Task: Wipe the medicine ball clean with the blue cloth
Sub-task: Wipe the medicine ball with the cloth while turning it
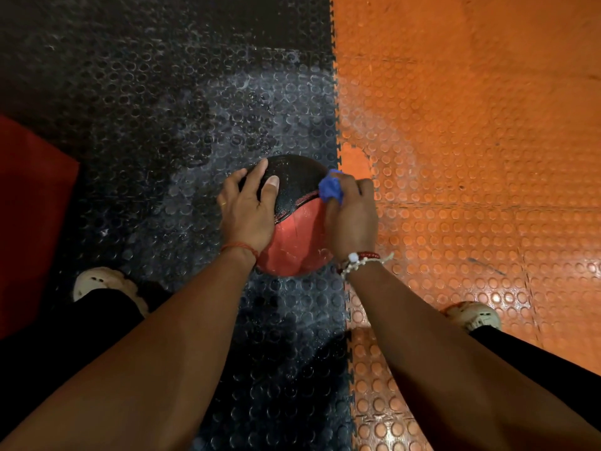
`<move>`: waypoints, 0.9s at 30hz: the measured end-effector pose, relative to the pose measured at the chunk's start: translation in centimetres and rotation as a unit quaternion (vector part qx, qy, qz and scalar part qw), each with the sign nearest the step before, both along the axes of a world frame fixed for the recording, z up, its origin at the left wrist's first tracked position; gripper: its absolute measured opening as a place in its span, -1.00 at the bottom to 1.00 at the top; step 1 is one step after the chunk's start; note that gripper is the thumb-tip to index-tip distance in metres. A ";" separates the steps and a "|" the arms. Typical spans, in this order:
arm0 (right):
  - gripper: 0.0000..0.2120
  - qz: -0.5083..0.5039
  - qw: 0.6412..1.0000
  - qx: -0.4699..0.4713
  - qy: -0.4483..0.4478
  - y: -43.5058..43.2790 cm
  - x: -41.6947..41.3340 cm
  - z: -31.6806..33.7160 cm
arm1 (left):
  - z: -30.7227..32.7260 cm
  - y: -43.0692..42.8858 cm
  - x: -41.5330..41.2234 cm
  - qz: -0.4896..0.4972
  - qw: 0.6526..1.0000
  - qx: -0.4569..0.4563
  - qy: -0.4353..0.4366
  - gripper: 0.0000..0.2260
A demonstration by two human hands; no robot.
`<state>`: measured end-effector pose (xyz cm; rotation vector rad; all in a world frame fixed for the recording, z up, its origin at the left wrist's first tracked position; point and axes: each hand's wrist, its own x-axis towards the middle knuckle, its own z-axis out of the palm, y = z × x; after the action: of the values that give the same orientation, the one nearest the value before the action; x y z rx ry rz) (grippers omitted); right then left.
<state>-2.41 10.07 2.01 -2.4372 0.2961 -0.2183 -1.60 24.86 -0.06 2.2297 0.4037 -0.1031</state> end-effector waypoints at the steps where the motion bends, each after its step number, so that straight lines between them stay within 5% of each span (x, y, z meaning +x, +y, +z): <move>1: -0.66 -0.040 0.999 0.014 0.021 -0.6 -0.1 -0.4 | 0.0 0.0 0.0 -0.002 1.000 0.000 0.000 -0.61; 4: -0.66 -0.072 0.997 0.031 0.021 0.1 -2.6 -0.7 | 0.0 -0.1 0.1 -0.007 1.000 0.007 -0.003 -0.61; 13: -0.59 0.114 0.991 -0.032 -0.057 2.0 -0.7 0.5 | -0.5 0.3 -0.2 -0.016 1.000 0.010 -0.019 -0.62; 20: -0.70 -0.097 0.994 0.044 0.038 -0.1 -1.0 -0.5 | 0.0 0.0 -0.1 -0.011 1.000 0.007 -0.010 -0.63; 27: -0.58 0.083 0.995 -0.007 -0.048 3.0 -2.7 0.6 | -0.7 0.2 -0.3 -0.014 0.999 0.013 -0.036 -0.65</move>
<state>-5.15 13.08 2.59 -2.4412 0.0479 -0.2647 -1.86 25.06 -0.71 2.2590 0.3360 -0.0338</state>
